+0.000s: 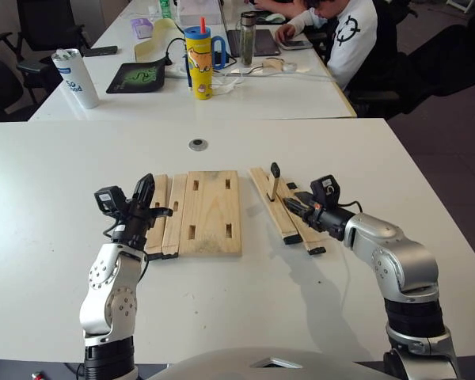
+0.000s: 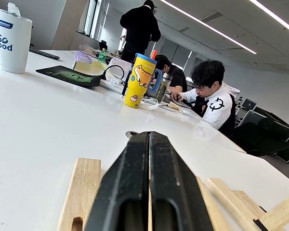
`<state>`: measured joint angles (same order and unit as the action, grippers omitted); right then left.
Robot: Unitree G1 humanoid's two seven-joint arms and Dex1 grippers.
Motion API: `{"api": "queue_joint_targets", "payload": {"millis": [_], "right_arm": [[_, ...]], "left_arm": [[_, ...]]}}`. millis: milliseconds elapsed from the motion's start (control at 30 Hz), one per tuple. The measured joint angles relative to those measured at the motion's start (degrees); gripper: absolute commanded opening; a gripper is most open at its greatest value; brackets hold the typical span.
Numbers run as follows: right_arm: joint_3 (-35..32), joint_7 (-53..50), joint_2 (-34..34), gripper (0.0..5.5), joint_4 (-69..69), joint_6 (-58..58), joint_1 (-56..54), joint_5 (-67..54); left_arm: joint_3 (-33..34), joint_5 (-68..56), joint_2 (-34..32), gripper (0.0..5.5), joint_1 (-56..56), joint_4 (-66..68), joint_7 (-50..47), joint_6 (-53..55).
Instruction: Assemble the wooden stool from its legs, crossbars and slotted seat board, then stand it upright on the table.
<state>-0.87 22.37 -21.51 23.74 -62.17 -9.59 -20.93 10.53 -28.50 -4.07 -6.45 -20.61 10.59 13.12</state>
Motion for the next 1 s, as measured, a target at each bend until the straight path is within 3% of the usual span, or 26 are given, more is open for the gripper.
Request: {"api": "queue_joint_targets", "payload": {"millis": [233, 1000], "right_arm": [[0.59, -0.12, -0.76, 3.55, 1.56, -7.67, 0.00, -2.09], [10.13, 3.46, -8.46, 3.55, -5.26, -2.80, -4.79, 1.47]], "left_arm": [[-0.57, 0.51, 1.59, 0.00, -0.77, -0.10, -0.93, -1.34], [-2.56, 1.65, 4.56, 0.00, -2.38, -0.28, -2.56, -4.12]]}}
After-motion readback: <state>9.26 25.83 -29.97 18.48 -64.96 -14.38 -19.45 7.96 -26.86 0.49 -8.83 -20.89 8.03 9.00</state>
